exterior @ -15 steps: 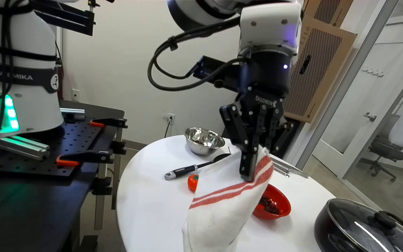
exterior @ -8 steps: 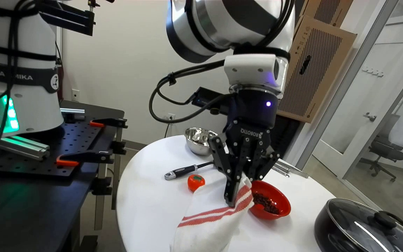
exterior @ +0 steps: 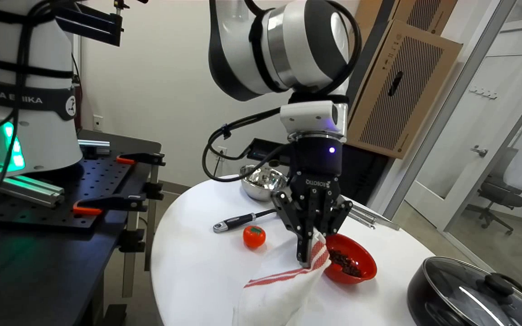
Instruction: Move the towel to the right side of the table
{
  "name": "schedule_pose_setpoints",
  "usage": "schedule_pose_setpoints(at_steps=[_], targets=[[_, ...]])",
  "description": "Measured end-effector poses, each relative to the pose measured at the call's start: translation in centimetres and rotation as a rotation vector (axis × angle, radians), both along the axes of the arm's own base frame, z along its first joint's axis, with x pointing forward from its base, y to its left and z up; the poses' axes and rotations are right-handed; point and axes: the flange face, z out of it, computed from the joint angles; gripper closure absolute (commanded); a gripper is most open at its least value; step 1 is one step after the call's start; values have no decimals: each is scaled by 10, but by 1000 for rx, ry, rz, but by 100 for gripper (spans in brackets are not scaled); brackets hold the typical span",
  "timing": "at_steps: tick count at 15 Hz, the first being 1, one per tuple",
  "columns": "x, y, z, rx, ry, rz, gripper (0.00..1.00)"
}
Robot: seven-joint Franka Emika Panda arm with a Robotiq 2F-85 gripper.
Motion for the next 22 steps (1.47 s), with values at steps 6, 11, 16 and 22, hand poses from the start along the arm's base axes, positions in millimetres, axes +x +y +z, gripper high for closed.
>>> schedule_pose_setpoints(at_steps=[6, 11, 16, 22], targets=[[-6, 26, -24, -57, 15, 114, 97], [-22, 33, -49, -28, 77, 106, 97], [-25, 53, -67, 29, 121, 108, 97], [-9, 43, -81, 37, 120, 7, 97]])
